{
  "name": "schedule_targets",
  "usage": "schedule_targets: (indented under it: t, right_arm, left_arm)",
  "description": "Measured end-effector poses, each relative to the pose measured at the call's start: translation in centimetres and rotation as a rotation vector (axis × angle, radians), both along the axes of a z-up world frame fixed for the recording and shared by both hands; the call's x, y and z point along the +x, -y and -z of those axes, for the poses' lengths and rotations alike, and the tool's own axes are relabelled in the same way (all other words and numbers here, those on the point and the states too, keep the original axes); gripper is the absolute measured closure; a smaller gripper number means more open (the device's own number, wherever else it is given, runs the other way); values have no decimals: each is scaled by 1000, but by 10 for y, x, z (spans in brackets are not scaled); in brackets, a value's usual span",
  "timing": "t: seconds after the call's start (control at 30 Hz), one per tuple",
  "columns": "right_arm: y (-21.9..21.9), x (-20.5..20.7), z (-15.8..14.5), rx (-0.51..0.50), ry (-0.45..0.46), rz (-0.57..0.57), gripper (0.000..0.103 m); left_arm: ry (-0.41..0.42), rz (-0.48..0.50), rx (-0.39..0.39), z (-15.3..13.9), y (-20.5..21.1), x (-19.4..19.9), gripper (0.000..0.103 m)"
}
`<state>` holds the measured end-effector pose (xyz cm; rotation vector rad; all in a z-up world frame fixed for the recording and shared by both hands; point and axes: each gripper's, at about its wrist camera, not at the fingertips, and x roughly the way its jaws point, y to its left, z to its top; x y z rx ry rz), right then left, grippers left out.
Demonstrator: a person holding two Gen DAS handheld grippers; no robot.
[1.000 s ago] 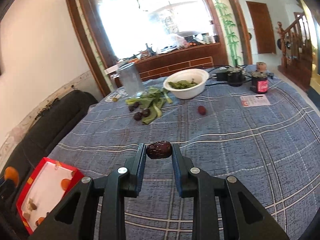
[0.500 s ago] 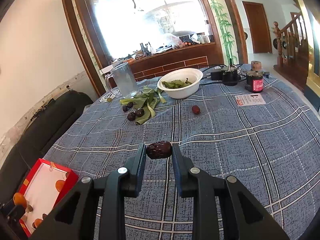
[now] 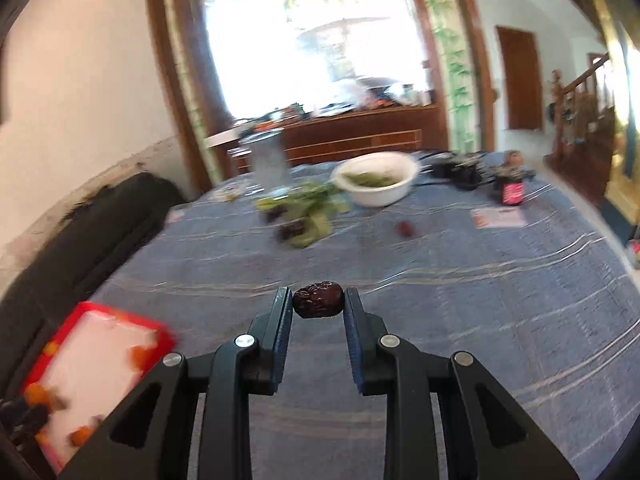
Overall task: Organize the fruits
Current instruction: 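Carry the orange and dark date over the tray with both grippers, then open both grippers to drop the orange and date into the tray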
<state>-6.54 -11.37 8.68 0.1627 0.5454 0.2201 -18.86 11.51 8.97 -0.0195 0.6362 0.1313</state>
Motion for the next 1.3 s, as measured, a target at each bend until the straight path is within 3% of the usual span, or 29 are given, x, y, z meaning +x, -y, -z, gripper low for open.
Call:
schedule_targets:
  t: [0.27,0.47,0.8,1.3]
  right_arm:
    - [-91,-60,1,57,-33,-266,78]
    - [-138,-91,7,40,-20,-389,78]
    - [-163,-103,19,51,-55,-438,78]
    - [-204,-113,48,-65,-76,-506,78]
  left_arm:
    - [12,-54,-26,1,-33,-9,70]
    - [8,-115,-45,6,-65,-17,70]
    - [12,-236,-56,17,-113,-31,70]
    - [-43,-199,-35,37,-106,-18,70]
